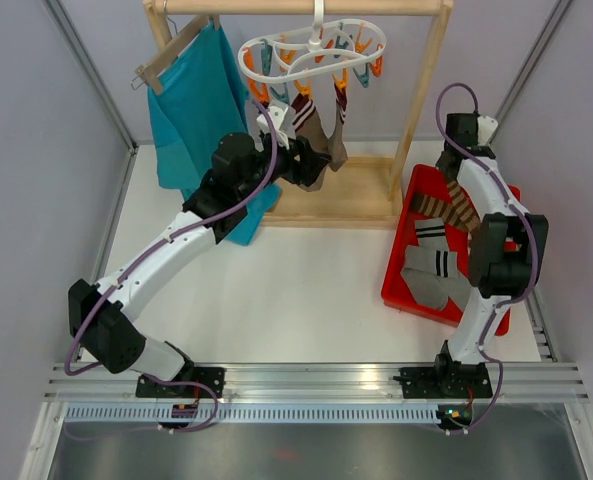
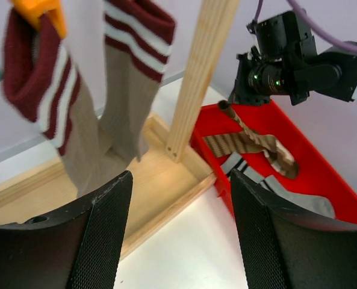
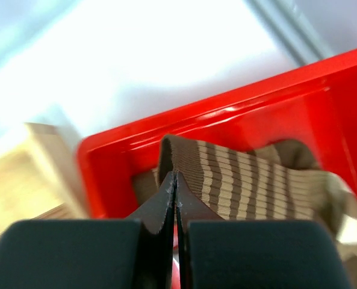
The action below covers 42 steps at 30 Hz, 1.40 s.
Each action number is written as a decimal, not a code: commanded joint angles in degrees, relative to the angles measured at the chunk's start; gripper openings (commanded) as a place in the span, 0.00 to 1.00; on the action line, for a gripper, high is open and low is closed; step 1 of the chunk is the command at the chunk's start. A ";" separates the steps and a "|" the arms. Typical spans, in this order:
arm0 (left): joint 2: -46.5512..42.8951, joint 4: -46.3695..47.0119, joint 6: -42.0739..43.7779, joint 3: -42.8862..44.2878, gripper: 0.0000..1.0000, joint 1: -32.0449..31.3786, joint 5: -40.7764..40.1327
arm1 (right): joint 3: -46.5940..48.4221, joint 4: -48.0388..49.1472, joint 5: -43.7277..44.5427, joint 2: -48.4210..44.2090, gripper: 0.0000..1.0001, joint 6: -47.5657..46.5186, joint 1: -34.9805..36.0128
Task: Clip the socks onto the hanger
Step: Pick up the sock from the bin.
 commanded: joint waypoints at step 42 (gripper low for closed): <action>59.32 40.35 -5.01 36.42 0.75 -23.23 -22.91 | -9.44 -6.41 -12.98 -26.13 0.00 3.80 0.11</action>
